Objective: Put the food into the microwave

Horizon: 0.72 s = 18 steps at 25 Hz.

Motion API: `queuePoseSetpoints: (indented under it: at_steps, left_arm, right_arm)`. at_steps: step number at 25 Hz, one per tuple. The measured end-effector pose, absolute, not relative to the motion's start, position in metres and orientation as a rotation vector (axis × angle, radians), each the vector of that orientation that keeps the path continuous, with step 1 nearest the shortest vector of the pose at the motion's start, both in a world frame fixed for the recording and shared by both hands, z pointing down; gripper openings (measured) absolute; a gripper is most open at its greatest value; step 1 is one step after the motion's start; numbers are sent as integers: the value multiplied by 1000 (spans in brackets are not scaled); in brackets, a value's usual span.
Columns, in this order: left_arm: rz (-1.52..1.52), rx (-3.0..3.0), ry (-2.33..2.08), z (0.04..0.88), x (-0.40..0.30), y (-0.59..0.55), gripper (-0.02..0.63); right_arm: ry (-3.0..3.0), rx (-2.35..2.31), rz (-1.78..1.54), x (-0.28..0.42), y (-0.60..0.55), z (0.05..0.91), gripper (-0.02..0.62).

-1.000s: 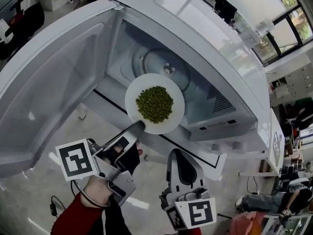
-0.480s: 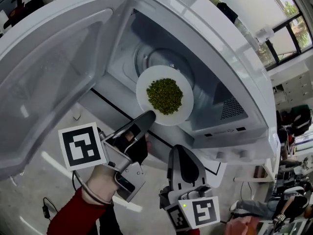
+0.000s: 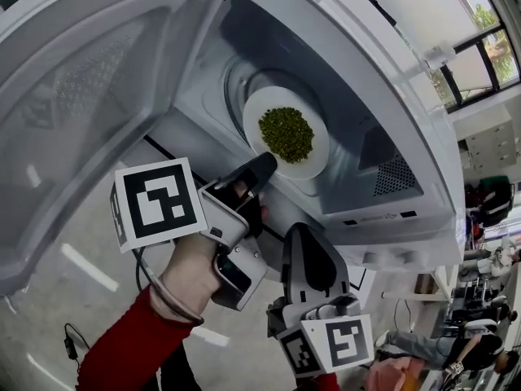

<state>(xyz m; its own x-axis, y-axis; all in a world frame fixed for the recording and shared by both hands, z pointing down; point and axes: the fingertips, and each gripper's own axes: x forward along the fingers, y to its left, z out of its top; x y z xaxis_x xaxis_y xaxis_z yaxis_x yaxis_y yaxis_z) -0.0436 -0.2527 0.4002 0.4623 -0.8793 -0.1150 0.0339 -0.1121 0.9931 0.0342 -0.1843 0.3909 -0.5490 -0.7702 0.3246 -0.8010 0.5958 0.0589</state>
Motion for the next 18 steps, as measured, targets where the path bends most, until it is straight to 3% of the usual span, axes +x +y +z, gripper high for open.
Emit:
queuePoseSetpoints:
  at_steps: [18]
  left_arm:
    - [-784, 1450, -902, 388, -55, -287, 20]
  right_arm:
    - [-2524, 1261, 105, 21, -199, 374, 14]
